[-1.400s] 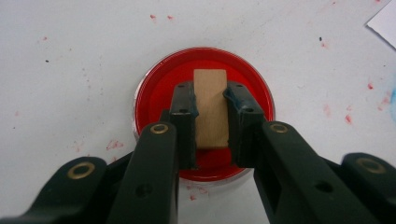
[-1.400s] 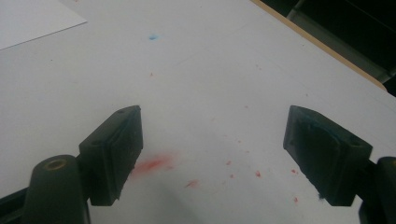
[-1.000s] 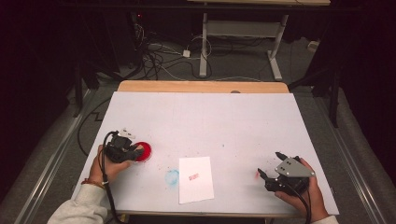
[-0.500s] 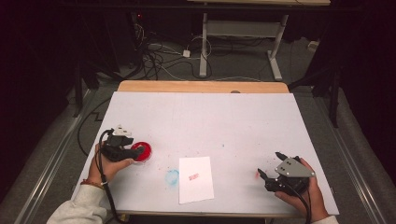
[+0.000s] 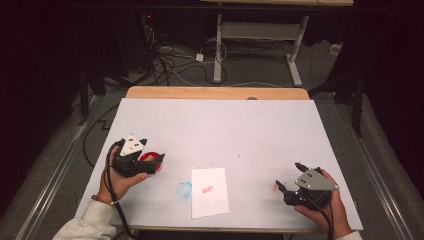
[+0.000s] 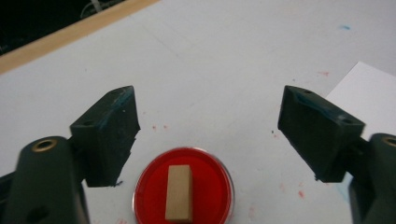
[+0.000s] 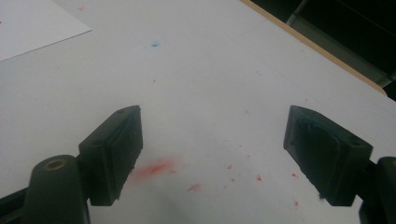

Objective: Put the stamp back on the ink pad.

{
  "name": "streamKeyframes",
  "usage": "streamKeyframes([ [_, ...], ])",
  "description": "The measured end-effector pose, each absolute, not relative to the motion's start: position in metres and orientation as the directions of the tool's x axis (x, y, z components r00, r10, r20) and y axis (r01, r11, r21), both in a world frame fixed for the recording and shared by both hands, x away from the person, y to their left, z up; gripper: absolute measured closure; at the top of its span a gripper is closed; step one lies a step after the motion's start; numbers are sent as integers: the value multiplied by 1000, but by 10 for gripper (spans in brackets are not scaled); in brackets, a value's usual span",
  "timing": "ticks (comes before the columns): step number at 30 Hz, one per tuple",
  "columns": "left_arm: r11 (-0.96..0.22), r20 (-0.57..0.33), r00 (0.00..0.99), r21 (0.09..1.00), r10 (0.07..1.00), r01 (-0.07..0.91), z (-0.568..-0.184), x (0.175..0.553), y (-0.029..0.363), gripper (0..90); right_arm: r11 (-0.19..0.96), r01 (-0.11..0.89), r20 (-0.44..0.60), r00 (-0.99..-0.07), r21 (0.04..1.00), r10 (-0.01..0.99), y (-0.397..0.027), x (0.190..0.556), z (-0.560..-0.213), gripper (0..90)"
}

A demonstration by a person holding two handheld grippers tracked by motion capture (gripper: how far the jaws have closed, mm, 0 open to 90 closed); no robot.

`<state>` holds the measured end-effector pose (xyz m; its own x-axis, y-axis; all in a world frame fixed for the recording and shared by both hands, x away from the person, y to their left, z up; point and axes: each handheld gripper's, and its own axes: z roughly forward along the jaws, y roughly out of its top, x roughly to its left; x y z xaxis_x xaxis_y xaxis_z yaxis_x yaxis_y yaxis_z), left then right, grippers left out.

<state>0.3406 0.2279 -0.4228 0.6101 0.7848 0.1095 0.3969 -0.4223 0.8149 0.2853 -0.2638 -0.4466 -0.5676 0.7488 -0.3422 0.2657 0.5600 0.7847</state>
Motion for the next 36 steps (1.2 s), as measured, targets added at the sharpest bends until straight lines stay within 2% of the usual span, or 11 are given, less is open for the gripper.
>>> streamKeyframes([
  [11,-507,231,648,817,725,276,-416,319,206,164,539,251,-337,-554,804,761,-266,280,-443,201],
  [21,-517,266,663,829,700,213,-419,303,202,164,539,226,-343,-563,812,752,-256,266,-439,201],
  [25,-527,310,645,832,699,172,-426,297,204,164,538,214,-344,-567,816,748,-252,262,-436,201],
  [36,-524,300,661,835,688,167,-437,287,215,164,533,207,-345,-565,820,750,-251,260,-437,201],
])
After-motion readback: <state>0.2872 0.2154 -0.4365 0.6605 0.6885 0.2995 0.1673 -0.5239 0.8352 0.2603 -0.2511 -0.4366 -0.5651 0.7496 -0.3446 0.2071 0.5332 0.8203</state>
